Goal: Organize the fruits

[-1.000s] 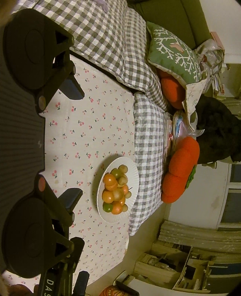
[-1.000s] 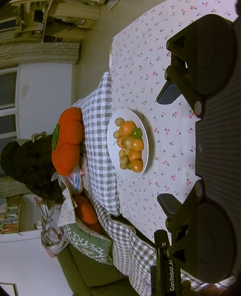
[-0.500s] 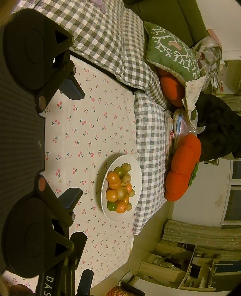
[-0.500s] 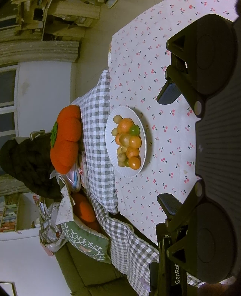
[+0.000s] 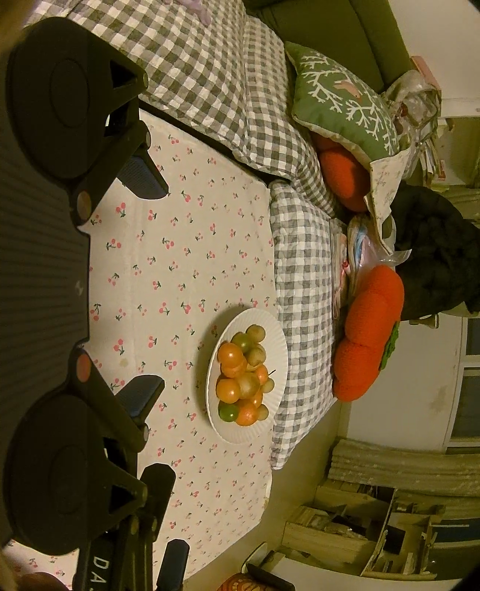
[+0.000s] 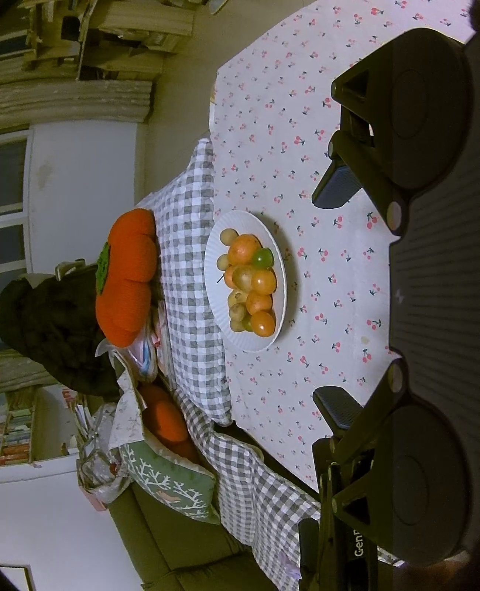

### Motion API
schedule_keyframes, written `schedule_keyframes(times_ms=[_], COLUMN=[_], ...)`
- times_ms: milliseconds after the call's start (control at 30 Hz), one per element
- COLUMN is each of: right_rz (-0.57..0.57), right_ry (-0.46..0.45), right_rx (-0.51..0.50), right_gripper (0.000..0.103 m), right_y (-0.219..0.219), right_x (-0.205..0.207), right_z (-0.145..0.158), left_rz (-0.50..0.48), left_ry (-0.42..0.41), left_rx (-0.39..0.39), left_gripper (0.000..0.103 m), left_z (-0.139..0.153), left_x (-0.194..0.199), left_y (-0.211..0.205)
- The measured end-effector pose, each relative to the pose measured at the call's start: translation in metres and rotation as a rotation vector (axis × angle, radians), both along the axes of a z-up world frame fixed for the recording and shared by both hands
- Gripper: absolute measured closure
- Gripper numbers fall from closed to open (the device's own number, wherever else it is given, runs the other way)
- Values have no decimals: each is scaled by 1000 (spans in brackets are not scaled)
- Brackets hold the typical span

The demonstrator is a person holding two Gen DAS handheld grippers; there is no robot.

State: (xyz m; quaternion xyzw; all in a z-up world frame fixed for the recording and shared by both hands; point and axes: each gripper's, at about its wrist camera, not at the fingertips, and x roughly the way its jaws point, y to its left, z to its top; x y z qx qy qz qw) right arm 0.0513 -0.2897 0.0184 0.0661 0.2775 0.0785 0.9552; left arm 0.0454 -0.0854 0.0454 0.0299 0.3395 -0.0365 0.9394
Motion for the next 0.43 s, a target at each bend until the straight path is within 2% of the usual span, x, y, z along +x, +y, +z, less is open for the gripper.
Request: schedule_keyframes(times_ms=[433], right_rz=[-2], right_ry=[12], right_rx=[17], right_gripper=[0], right_y=[1], right_x=[0], right_z=[0], left_rz=[-9], left_ry=[9], left_rx=[1], left_gripper=[11], left_z=[-1], left_x=[0], left_y=[1])
